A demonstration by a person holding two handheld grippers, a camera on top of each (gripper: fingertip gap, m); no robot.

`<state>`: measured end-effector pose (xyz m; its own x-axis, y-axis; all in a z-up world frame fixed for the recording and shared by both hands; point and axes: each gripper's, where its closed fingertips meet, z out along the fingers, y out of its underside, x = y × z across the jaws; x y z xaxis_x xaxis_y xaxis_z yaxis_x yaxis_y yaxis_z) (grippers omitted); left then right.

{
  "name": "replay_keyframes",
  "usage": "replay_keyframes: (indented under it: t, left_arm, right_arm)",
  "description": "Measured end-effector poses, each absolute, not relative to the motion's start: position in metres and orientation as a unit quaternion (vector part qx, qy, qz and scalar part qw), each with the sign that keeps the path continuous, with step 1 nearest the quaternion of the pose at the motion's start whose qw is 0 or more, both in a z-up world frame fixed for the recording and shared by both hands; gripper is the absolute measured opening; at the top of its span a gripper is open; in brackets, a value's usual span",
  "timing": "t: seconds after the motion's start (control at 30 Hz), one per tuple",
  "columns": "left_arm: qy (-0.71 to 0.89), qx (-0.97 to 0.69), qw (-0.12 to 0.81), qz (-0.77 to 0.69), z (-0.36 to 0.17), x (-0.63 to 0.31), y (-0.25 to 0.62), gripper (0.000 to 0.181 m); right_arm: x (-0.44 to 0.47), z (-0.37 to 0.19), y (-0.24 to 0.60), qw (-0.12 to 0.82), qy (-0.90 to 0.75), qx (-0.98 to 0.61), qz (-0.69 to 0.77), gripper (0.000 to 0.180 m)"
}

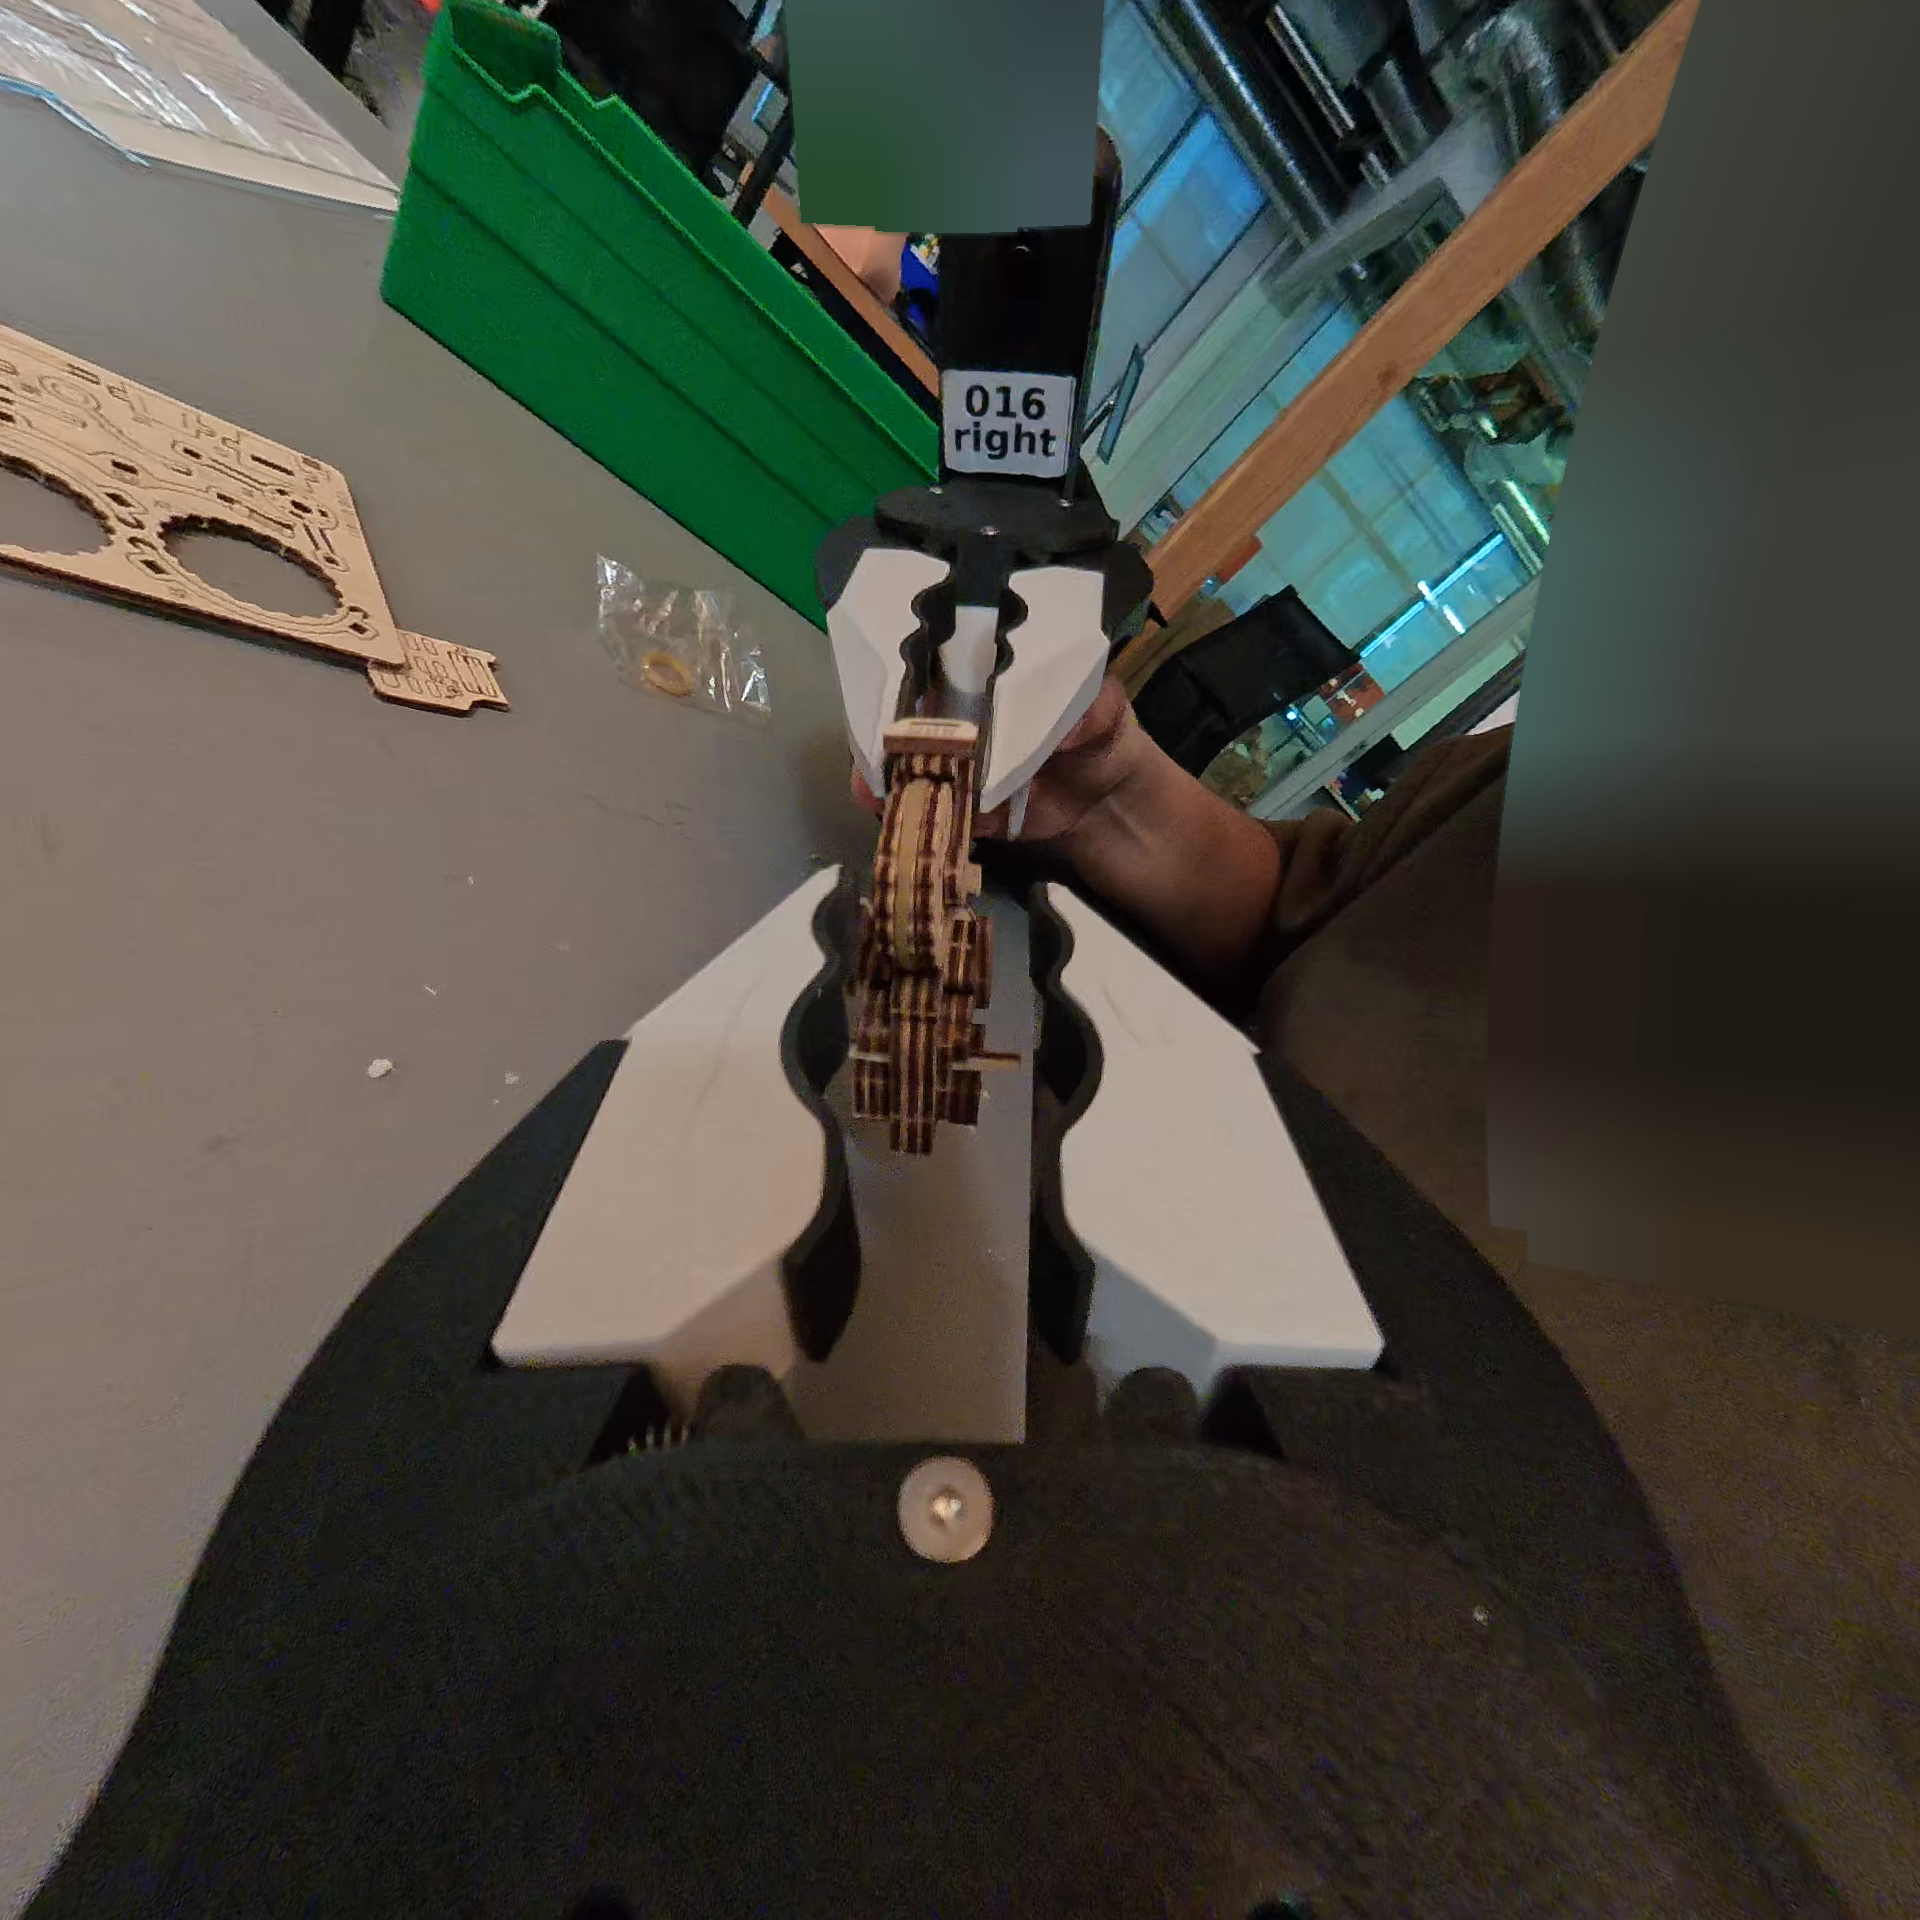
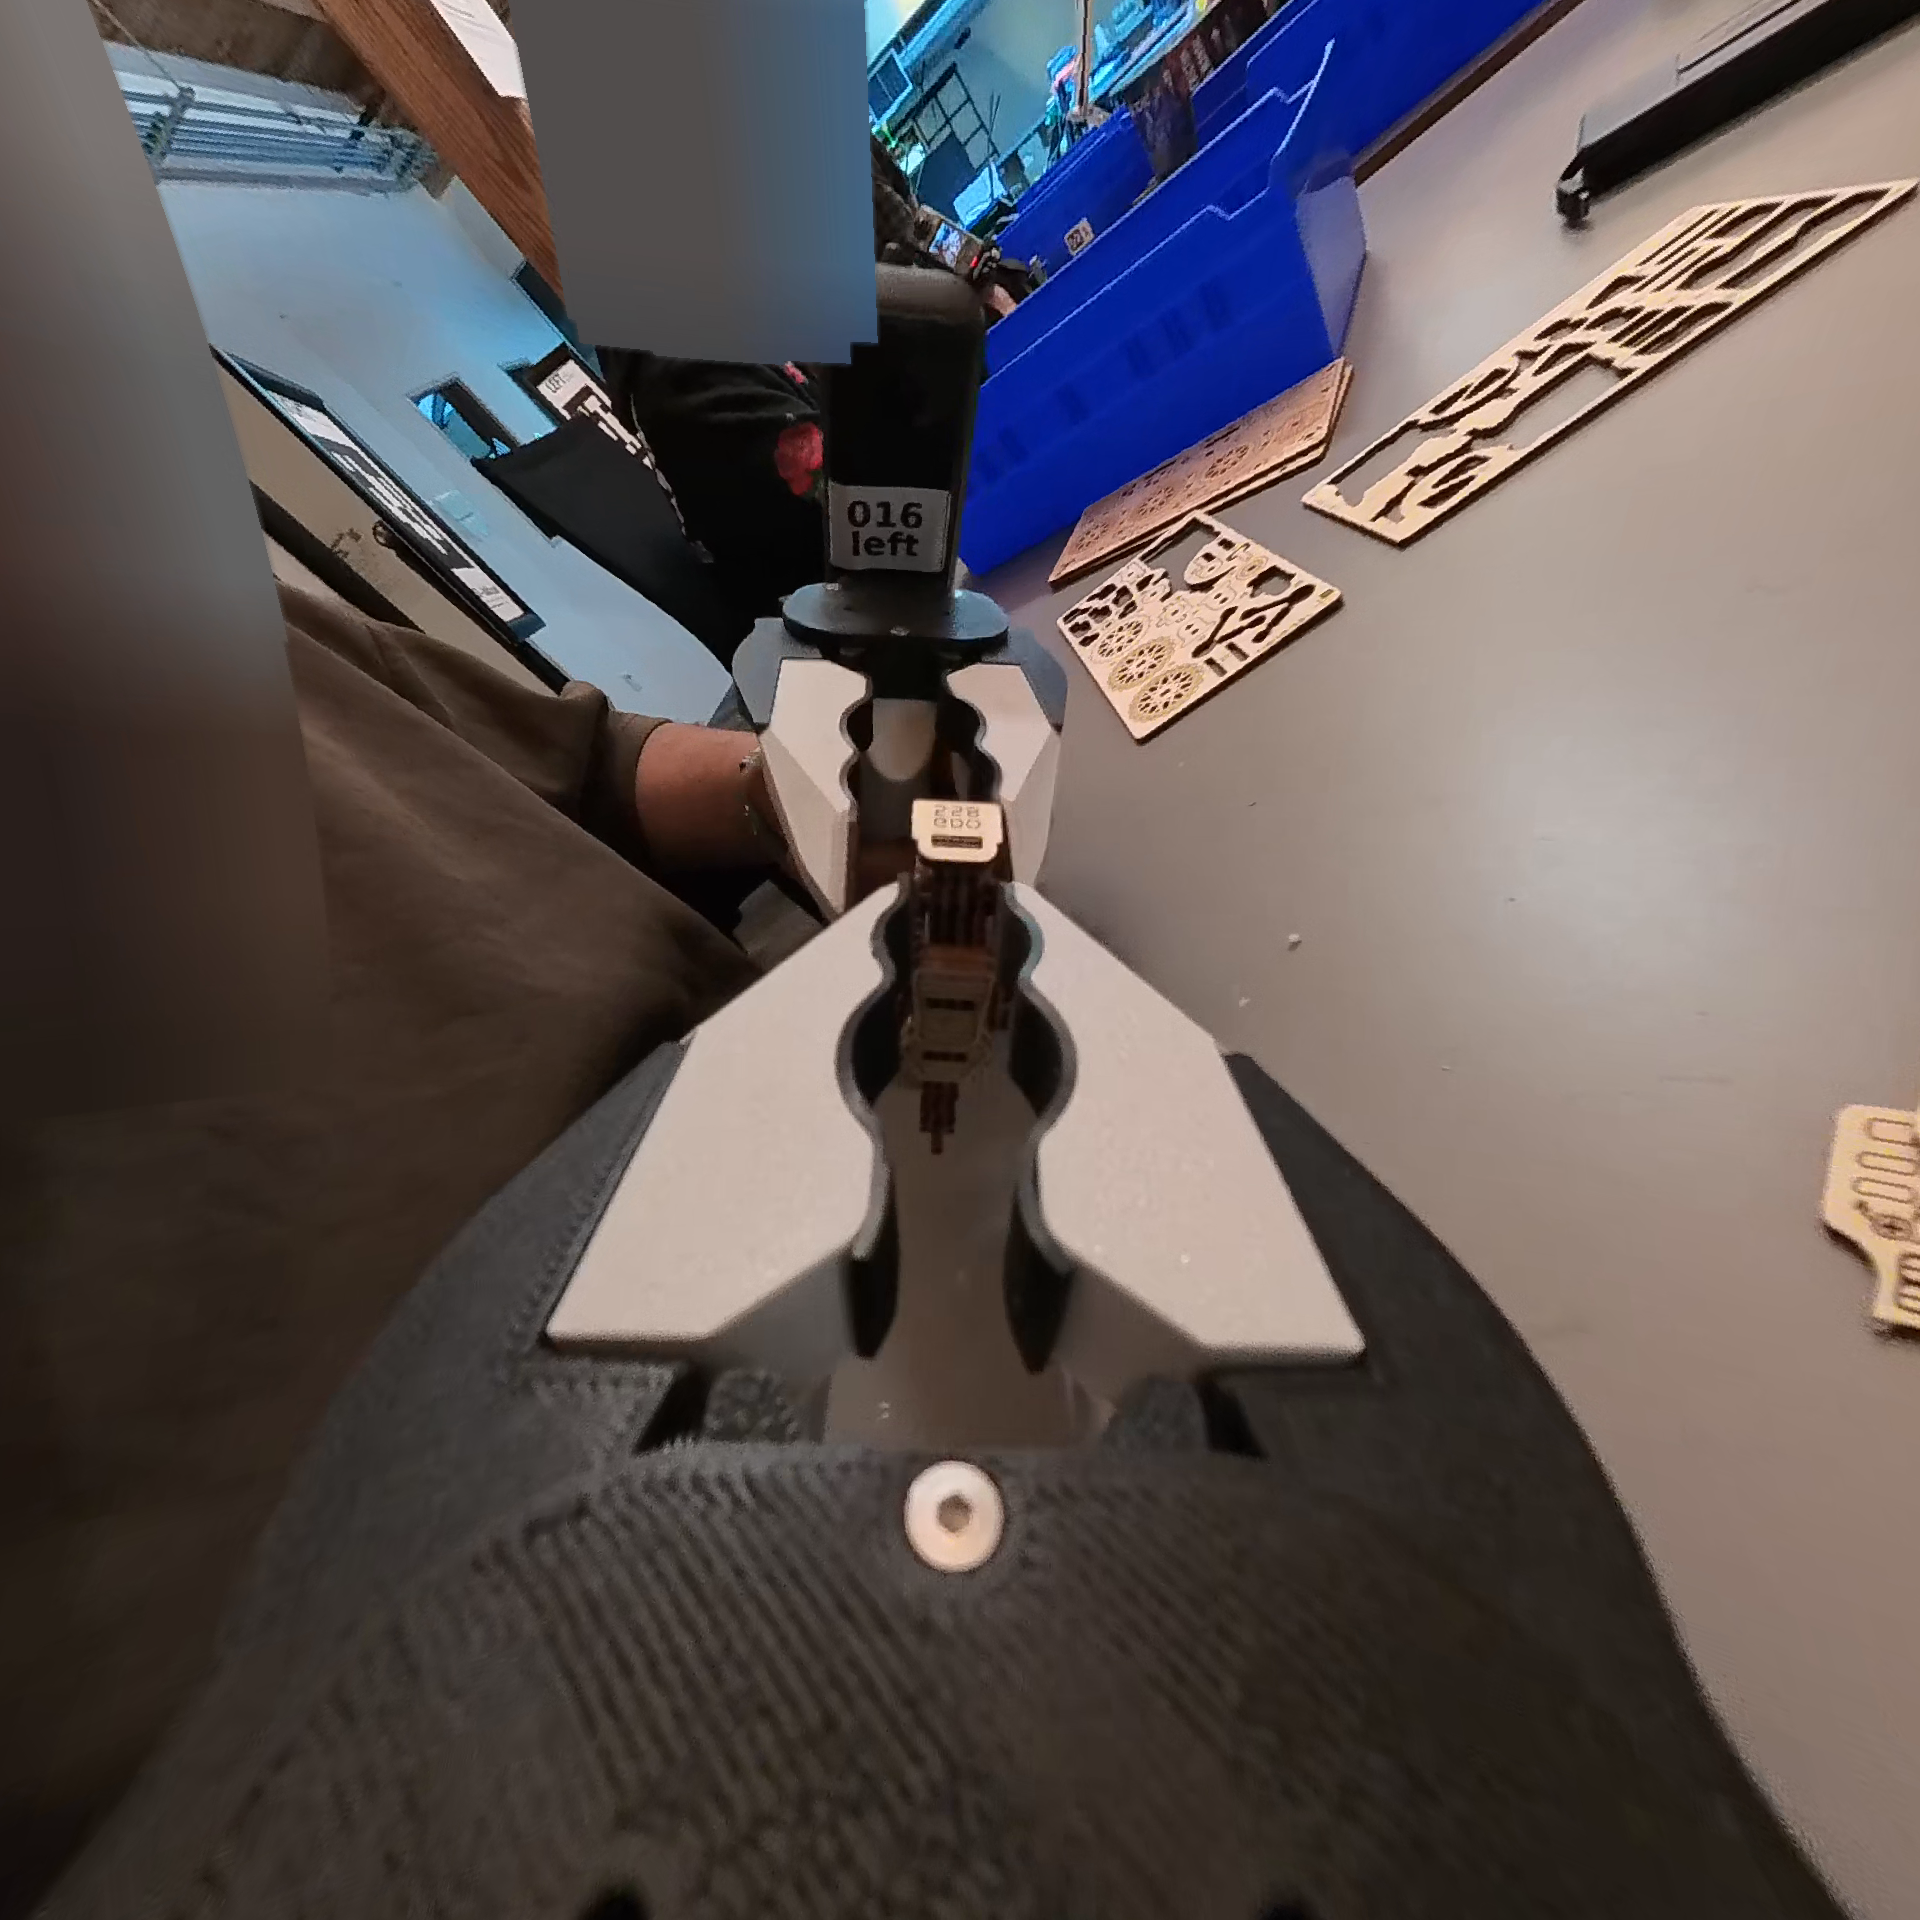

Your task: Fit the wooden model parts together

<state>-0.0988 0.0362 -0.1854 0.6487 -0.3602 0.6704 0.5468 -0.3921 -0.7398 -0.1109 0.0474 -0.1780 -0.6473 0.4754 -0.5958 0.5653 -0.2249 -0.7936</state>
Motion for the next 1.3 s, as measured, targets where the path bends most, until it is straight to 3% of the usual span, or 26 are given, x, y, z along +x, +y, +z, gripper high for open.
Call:
replay_keyframes:
  t: [0.17, 0.47, 0.67, 0.8, 0.87, 1.1, 1.2, 1.3]
  left_arm:
    - [-0.06, -0.726, 0.544, -0.417, -0.186, -0.099, 0.034, 0.014]
    - [-0.074, -0.719, 0.555, -0.411, -0.183, -0.106, 0.035, 0.013]
    - [-0.122, -0.691, 0.596, -0.391, -0.174, -0.135, 0.035, 0.014]
    - [-0.116, -0.663, 0.643, -0.365, -0.157, -0.147, 0.03, 0.013]
    - [-0.098, -0.656, 0.66, -0.353, -0.15, -0.146, 0.027, 0.014]
    - [-0.043, -0.631, 0.693, -0.346, -0.132, -0.133, 0.019, 0.013]
    - [-0.03, -0.634, 0.694, -0.34, -0.131, -0.13, 0.018, 0.014]
    - [-0.029, -0.636, 0.693, -0.338, -0.132, -0.129, 0.019, 0.013]
  right_arm:
    - [-0.108, -0.178, 0.042, 0.046, 0.625, 0.413, -0.661, 0.013]
    - [-0.114, -0.174, 0.043, 0.029, 0.608, 0.415, -0.676, 0.013]
    - [-0.128, -0.167, 0.064, -0.033, 0.576, 0.438, -0.689, 0.067]
    - [-0.14, -0.161, 0.082, -0.183, 0.591, 0.422, -0.663, 0.102]
    - [-0.141, -0.16, 0.083, -0.231, 0.609, 0.411, -0.638, 0.101]
    - [-0.135, -0.15, 0.076, -0.241, 0.602, 0.384, -0.658, 0.078]
    - [-0.14, -0.145, 0.091, -0.321, 0.607, 0.392, -0.612, 0.084]
    - [-0.146, -0.145, 0.1, -0.399, 0.614, 0.401, -0.55, 0.102]
